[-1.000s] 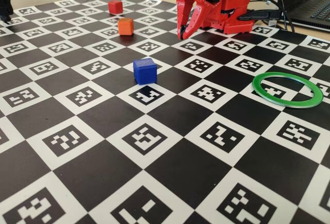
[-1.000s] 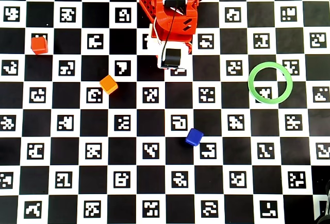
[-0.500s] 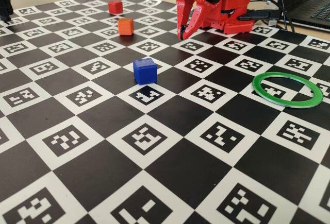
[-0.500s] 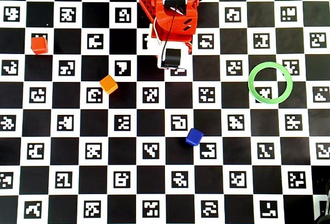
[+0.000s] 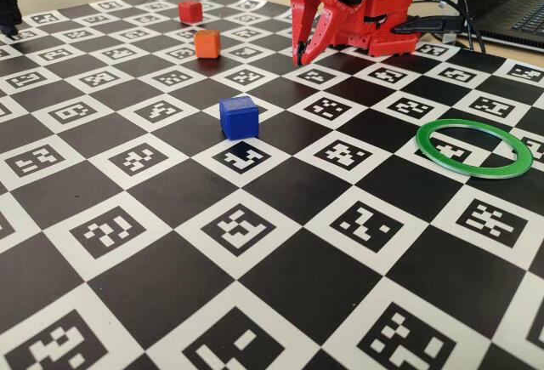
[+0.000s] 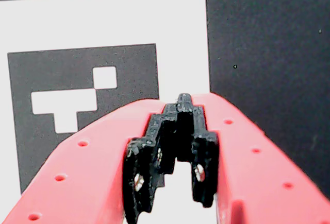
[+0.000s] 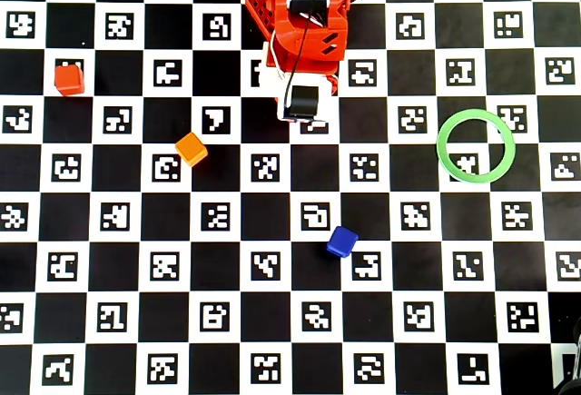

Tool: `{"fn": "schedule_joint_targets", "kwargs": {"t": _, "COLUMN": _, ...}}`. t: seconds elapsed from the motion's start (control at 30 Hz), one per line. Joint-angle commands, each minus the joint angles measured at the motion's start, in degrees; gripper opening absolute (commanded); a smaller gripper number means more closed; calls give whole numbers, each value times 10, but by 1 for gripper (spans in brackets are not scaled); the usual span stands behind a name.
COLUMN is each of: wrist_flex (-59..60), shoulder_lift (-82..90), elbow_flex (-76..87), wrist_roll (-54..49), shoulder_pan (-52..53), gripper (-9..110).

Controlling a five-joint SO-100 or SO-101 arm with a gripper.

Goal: Grab the red cube then put it in the green circle then put the blue cube on top and finally the orange cube on top

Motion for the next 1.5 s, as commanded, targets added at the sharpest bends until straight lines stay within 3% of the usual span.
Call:
{"fn": "schedule_joint_targets", "kwargs": {"t": 0.0, "wrist_flex": 36, "shoulder_lift": 30, "elbow_flex": 32, "wrist_roll": -4, "shoulder_pan": 3, "gripper": -6}}
{"fn": "schedule_joint_targets", "kwargs": {"t": 1.17, "wrist_flex": 37, "shoulder_lift": 30, "elbow_flex": 32, "wrist_roll": 0, "shoulder_pan": -8, "gripper": -6}}
{"fn": "schedule_joint_targets", "kwargs": {"t": 1.47, "wrist_flex": -25, "shoulder_lift": -50, "elbow_flex": -44, "wrist_roll": 123, "shoulder_pan": -13, "gripper": -6}}
